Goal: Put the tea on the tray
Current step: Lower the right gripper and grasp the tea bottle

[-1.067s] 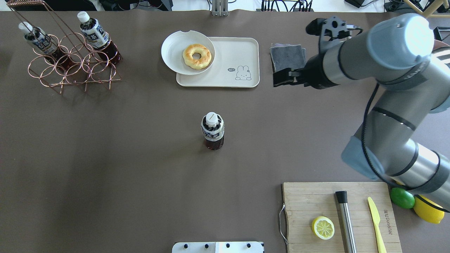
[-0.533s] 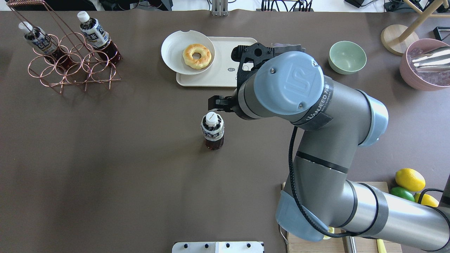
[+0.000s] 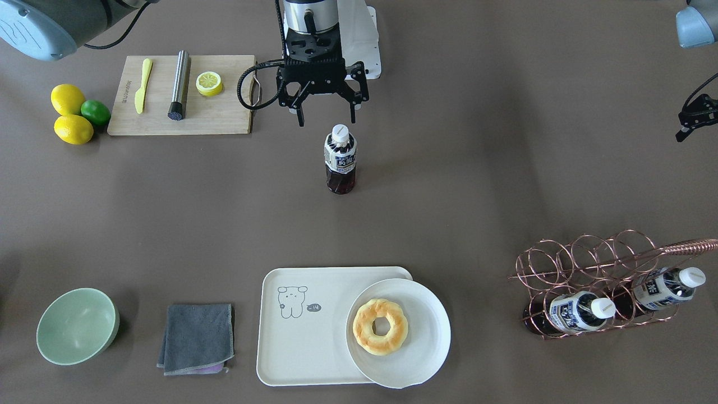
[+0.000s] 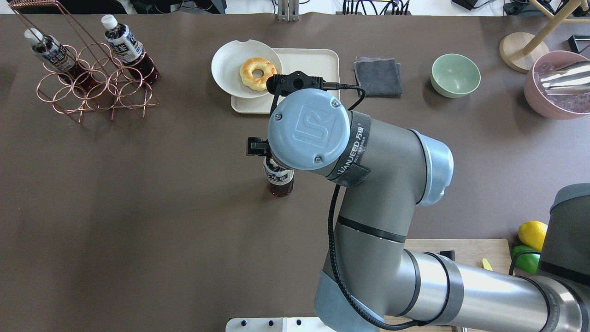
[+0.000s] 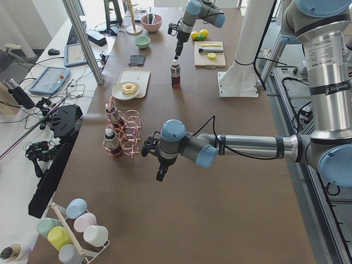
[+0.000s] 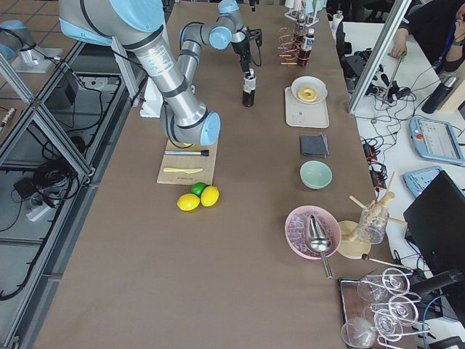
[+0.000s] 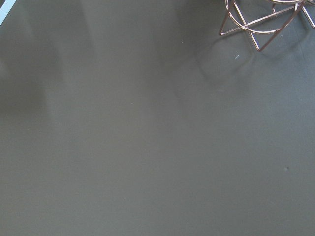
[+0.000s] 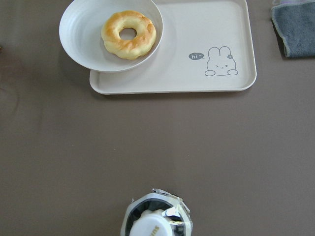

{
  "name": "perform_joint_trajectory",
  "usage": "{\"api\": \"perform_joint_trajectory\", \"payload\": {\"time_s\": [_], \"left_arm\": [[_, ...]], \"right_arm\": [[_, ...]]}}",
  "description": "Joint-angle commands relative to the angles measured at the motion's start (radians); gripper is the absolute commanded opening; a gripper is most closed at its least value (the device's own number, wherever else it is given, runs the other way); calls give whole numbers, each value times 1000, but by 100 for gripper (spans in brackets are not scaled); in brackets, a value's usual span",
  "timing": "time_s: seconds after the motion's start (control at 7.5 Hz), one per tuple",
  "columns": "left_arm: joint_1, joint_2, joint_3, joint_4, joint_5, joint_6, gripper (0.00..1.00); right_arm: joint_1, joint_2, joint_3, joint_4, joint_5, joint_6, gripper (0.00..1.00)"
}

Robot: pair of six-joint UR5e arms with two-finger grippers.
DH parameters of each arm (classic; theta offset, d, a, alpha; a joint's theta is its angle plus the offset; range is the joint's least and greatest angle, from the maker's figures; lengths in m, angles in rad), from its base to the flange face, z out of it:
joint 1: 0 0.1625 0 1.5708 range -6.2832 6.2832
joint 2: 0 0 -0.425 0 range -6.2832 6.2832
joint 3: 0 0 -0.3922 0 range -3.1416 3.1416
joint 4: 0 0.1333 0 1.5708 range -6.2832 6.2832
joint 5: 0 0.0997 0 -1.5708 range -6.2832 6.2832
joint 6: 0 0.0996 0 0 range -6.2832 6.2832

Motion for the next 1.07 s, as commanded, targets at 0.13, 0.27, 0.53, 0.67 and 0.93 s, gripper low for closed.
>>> {"api": "perform_joint_trajectory", "payload": {"time_s": [0.13, 0.27, 0.53, 0.67, 0.93], "left_arm": [[0, 0, 0, -2, 0, 0, 100], [0, -2, 11, -2, 0, 0, 100], [0, -2, 30, -37, 0, -1, 100], [0, -3, 30, -37, 0, -2, 100], [0, -5, 30, -37, 0, -2, 100]], "right_arm": [[-11, 56, -69, -13, -19, 15, 96], [-11, 55, -73, -14, -21, 15, 92], [-11, 56, -83, -12, -21, 16, 83], [-11, 55, -91, -10, -21, 16, 80], [-11, 56, -100, -6, -22, 16, 74]]}}
